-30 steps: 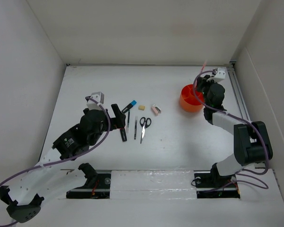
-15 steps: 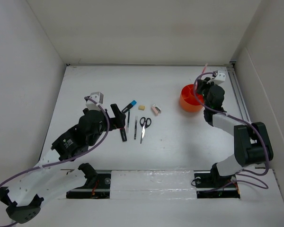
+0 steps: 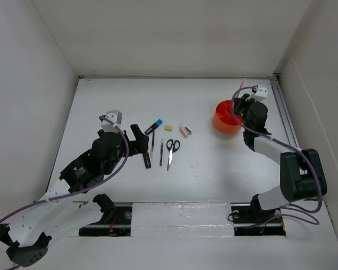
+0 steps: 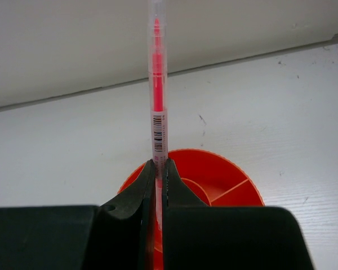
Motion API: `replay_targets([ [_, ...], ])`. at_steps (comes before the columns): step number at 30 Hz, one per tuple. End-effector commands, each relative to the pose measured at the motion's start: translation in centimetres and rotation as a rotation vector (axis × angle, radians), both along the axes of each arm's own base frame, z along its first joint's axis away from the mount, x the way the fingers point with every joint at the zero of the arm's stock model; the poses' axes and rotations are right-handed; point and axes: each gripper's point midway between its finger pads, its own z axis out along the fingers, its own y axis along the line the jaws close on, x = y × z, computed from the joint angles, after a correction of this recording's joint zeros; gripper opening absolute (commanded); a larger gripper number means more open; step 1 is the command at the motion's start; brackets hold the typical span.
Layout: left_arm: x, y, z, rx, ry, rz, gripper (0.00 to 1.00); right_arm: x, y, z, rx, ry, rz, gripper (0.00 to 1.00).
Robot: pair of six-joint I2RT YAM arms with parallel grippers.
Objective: Sort the stationery into containers
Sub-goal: Place the pen in the storage box.
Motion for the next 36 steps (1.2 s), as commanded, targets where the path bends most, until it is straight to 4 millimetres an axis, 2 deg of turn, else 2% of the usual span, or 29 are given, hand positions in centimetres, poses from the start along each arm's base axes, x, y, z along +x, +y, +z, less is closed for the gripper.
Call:
replay_targets([
  [1, 0.0, 0.4, 1.1, -0.027, -0.044, 0.013, 1.00, 0.4, 0.0, 2.7, 0.023, -0.047, -0.002, 0.00],
  [4, 0.0, 0.4, 1.1, -0.027, -0.044, 0.013, 1.00, 0.6, -0.3, 2.4, 0.065, -0.010, -0.016, 0.00],
  [5, 0.0, 0.4, 1.1, -0.027, -0.044, 0.013, 1.00, 0.9, -0.7, 3.2, 0.066, -0.012, -0.025, 0.00],
  [8, 0.1, 0.3, 0.9, -0.021, -0.037, 0.013, 1.00, 1.4, -0.9, 1.4, 0.081, 0.057, -0.046, 0.00],
  [12, 0.0, 0.4, 1.1, -0.027, -0.044, 0.013, 1.00, 1.3, -1.5, 1.2, 0.088, 0.067, -0.067, 0.00],
  [21, 0.1, 0.5, 1.2, -0.025, -0.046, 0.021, 1.00, 1.5, -1.5, 1.4, 0.087, 0.079, -0.068, 0.00],
  [25, 0.0, 0.6, 1.4, -0.031, -0.053, 0.021, 1.00, 1.4, -1.9, 0.4, 0.053, 0.116, -0.087, 0.00],
  [29, 0.0, 0.6, 1.4, -0.031, -0.053, 0.021, 1.00, 1.6, -1.9, 0.9, 0.043, 0.106, -0.085, 0.00],
  [32, 0.0, 0.6, 1.4, -0.031, -0.053, 0.021, 1.00, 1.5, -1.7, 0.0, 0.028, 0.133, -0.085, 0.00],
  [36, 0.0, 0.6, 1.4, -0.031, -0.053, 0.021, 1.00, 1.6, -1.7, 0.2, 0.026, 0.144, -0.085, 0.00],
])
